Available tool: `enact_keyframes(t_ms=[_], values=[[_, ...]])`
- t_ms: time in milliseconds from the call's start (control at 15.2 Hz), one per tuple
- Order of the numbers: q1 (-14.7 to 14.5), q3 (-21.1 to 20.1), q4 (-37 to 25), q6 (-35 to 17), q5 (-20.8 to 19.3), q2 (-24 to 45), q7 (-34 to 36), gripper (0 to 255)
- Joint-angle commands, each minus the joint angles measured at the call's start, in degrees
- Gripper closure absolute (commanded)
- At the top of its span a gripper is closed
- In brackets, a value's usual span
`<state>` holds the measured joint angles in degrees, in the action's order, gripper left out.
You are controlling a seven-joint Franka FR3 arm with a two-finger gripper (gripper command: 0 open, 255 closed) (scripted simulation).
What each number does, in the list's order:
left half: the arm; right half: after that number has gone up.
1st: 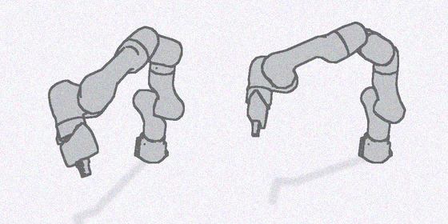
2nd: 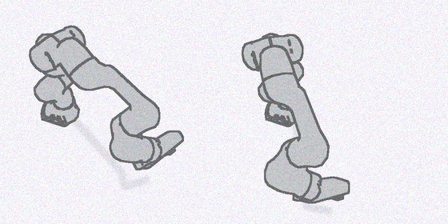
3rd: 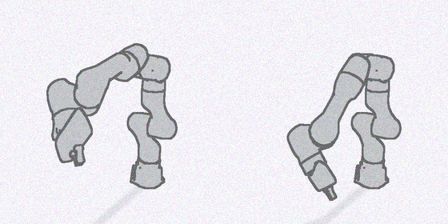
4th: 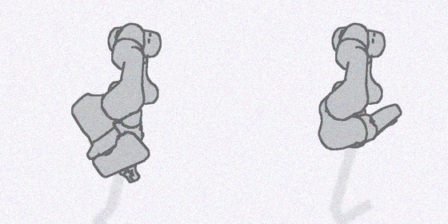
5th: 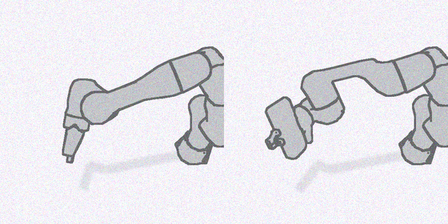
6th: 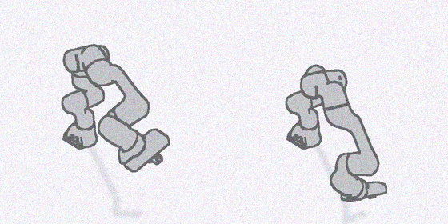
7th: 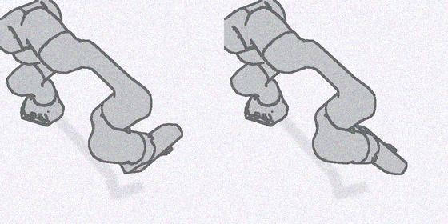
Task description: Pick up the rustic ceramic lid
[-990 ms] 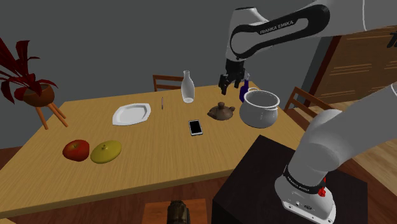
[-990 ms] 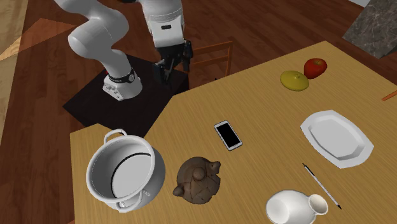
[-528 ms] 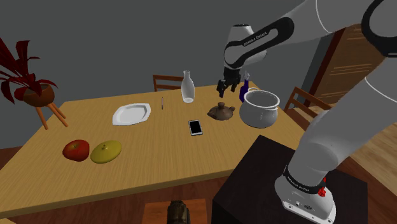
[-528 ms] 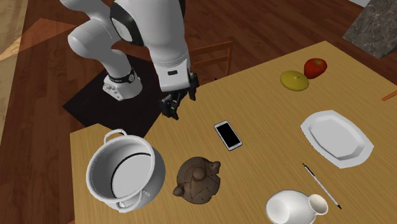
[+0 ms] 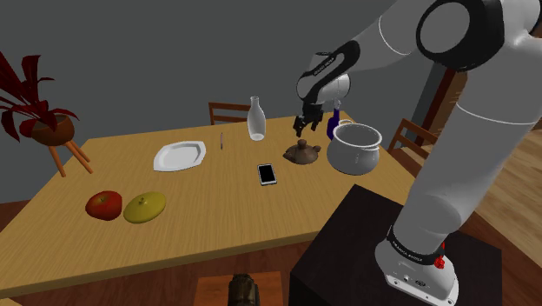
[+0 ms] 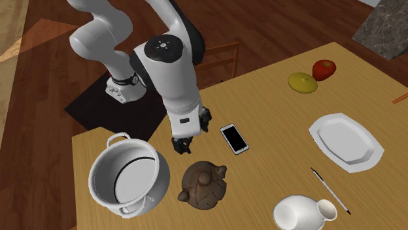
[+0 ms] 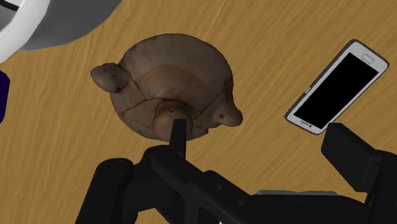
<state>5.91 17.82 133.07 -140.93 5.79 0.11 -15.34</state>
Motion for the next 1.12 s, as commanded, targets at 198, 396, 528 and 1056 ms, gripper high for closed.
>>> enact_keyframes(t_ms=[198, 396, 528, 1056], values=[[2.3, 0.1, -6.9, -4.4, 8.9, 11.6, -8.1, 0], [5.0, -1.2, -12.0, -5.7, 13.6, 18.3, -12.1, 0], [6.2, -1.9, -14.3, -6.1, 15.2, 21.0, -13.5, 0], [7.7, -3.9, -14.4, -10.3, 18.4, 25.5, -16.2, 0]])
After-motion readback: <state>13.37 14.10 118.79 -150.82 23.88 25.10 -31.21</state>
